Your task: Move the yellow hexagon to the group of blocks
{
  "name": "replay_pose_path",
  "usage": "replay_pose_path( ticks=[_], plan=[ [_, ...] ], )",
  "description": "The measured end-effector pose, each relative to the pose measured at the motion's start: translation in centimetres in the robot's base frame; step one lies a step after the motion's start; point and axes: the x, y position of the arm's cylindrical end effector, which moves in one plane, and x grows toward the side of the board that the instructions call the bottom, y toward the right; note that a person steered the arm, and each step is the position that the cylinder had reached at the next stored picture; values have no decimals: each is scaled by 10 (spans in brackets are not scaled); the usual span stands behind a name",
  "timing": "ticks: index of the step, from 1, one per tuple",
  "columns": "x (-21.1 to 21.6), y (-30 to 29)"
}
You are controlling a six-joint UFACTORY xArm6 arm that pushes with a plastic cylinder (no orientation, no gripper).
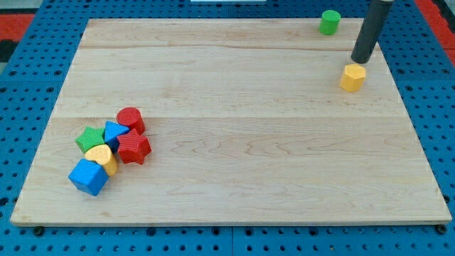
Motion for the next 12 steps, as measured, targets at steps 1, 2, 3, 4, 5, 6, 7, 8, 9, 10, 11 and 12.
replay_pose_path(
  ticks=[1,2,3,4,5,6,7,8,9,10,11,12],
  plan=[
    [35,3],
    [58,-21],
    [58,-54],
    [63,-87],
    [90,-101],
    [100,-125],
    [101,-161],
    [105,-211],
    [114,-260],
    [121,-307],
    [123,-355],
    [121,-351]
  ],
)
